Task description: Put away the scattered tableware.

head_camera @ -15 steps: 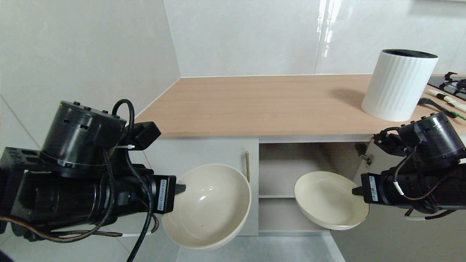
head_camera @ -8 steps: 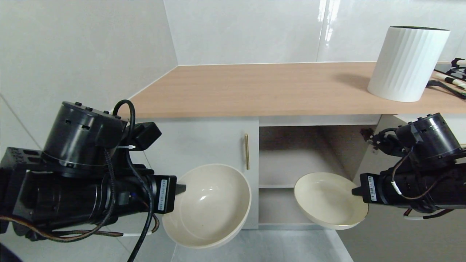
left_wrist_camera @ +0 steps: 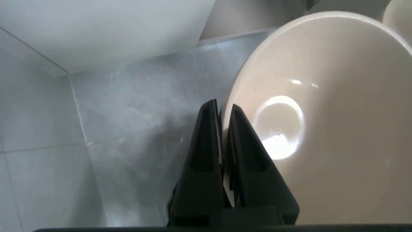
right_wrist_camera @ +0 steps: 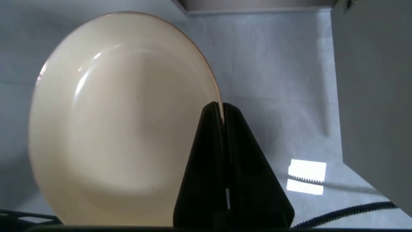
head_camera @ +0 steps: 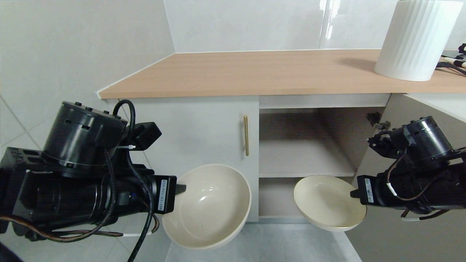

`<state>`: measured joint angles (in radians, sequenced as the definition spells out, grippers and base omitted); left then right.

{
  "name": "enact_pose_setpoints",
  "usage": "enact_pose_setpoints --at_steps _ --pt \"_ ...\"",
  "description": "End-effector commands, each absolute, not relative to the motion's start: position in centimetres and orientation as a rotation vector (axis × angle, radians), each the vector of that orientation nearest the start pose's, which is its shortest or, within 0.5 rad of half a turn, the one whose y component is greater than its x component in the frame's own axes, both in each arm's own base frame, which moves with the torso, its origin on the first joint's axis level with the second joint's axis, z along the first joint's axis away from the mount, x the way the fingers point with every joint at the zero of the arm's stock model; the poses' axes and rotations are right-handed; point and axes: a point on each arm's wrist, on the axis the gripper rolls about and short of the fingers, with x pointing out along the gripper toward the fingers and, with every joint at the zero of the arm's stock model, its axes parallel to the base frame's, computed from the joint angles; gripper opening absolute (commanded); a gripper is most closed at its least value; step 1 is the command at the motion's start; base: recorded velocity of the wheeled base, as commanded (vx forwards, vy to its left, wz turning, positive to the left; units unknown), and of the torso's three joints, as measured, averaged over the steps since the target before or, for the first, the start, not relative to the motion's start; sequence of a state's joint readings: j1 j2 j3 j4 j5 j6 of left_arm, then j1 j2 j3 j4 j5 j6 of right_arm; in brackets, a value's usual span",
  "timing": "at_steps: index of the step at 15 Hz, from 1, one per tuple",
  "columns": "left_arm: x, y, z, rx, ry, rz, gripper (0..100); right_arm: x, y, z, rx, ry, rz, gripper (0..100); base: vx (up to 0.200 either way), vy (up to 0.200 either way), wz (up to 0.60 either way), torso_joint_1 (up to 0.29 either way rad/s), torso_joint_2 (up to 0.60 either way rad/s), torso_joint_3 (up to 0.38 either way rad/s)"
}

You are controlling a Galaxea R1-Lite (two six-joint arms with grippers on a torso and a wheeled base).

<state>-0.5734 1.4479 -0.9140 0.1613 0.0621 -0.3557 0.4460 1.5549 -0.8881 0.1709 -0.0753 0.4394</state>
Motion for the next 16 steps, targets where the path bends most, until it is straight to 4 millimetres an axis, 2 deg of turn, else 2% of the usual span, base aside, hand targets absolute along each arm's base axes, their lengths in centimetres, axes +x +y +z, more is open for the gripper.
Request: enact_pose_setpoints --at_steps 1,3,5,9,10,11,12,13,14,15,16 --pt "19.5 -12.5 20.7 -0.113 0.748 -0.362 0 22.9 10.8 16.9 0.184 0.894 0.157 0 0.000 0.000 0.00 -0.017 0.05 0.041" --pt "19.5 -12.5 20.7 -0.113 0.748 -0.362 0 24.0 11.3 15.6 0.163 0.924 0.151 0 0.000 0.000 0.00 -0.001 0.01 0.025" --pt "19.5 -12.4 20.8 -0.116 0.742 -0.364 0 25.9 12.2 13.6 0.139 0.923 0.136 0 0.000 0.000 0.00 0.000 0.00 0.000" --pt "19.4 -12.4 21.0 -0.117 0.735 -0.366 0 33.0 14.7 6.9 0.120 0.894 0.036 0 0.000 0.000 0.00 0.000 0.00 0.000" --pt "19.4 -12.4 21.0 -0.117 0.735 -0.366 0 33.9 14.9 6.3 0.125 0.887 0.026 0 0.000 0.000 0.00 0.000 0.00 0.000" --pt "19.4 -12.4 21.0 -0.117 0.735 -0.366 0 36.5 15.3 5.2 0.156 0.857 -0.003 0 0.000 0.000 0.00 0.000 0.00 0.000" --pt "19.4 -12.4 21.0 -0.119 0.733 -0.366 0 37.6 15.3 4.9 0.169 0.841 -0.017 0 0.000 0.000 0.00 0.000 0.00 0.000" --pt "19.4 -12.4 21.0 -0.119 0.733 -0.366 0 40.0 15.3 4.1 0.180 0.807 -0.056 0 0.000 0.000 0.00 0.000 0.00 0.000" --pt "19.4 -12.3 21.0 -0.119 0.735 -0.364 0 41.3 15.0 3.6 0.187 0.787 -0.084 0 0.000 0.000 0.00 0.000 0.00 0.000" --pt "19.4 -12.4 21.0 -0.119 0.733 -0.366 0 41.6 14.9 3.5 0.189 0.781 -0.092 0 0.000 0.000 0.00 0.000 0.00 0.000" --pt "19.5 -12.4 21.0 -0.118 0.736 -0.365 0 43.4 14.2 3.2 0.205 0.754 -0.117 0 0.000 0.000 0.00 0.000 0.00 0.000"
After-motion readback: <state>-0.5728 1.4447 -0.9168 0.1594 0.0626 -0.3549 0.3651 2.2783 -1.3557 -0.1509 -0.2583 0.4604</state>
